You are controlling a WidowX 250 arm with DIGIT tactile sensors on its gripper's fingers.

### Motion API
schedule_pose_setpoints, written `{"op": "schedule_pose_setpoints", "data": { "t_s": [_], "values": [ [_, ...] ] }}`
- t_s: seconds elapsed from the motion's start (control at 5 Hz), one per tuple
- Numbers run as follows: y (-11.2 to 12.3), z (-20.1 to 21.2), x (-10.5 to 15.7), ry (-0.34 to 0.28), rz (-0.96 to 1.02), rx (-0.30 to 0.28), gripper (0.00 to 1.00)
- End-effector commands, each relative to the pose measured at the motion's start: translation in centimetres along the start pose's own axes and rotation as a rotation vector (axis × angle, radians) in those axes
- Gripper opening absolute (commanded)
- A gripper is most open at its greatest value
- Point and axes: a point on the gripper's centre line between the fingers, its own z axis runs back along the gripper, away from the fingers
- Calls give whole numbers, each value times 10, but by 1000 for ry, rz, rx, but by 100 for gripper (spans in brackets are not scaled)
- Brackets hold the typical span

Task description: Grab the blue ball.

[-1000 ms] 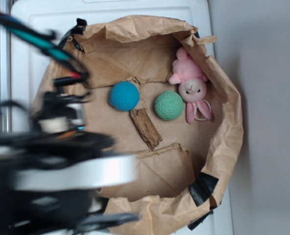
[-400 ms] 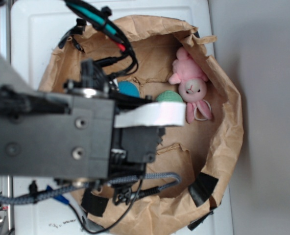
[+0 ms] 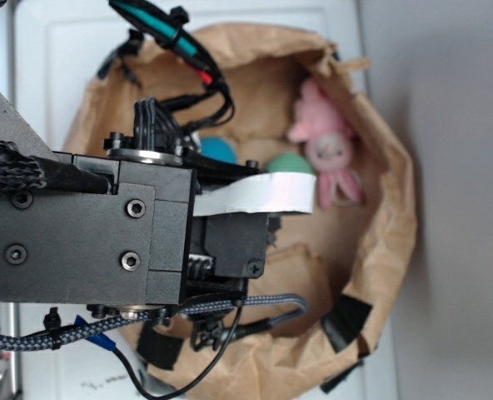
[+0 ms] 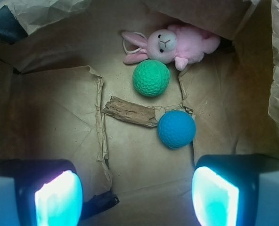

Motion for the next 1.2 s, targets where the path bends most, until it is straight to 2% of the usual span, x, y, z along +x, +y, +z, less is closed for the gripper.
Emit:
{"op": "schedule_pose_setpoints", "data": {
  "t_s": [0.0, 0.2, 0.4, 0.6, 0.8, 1.0],
  "values": [
    [45, -15, 29, -59, 51, -32, 100],
    [63, -31, 36, -28, 13, -65, 100],
    [62, -50, 38, -10, -7, -43, 100],
    [49, -75, 35, 2, -20, -42, 100],
    [33, -88, 28, -35, -3, 7, 100],
    [32, -97, 29, -49, 0, 24, 100]
  ]
}}
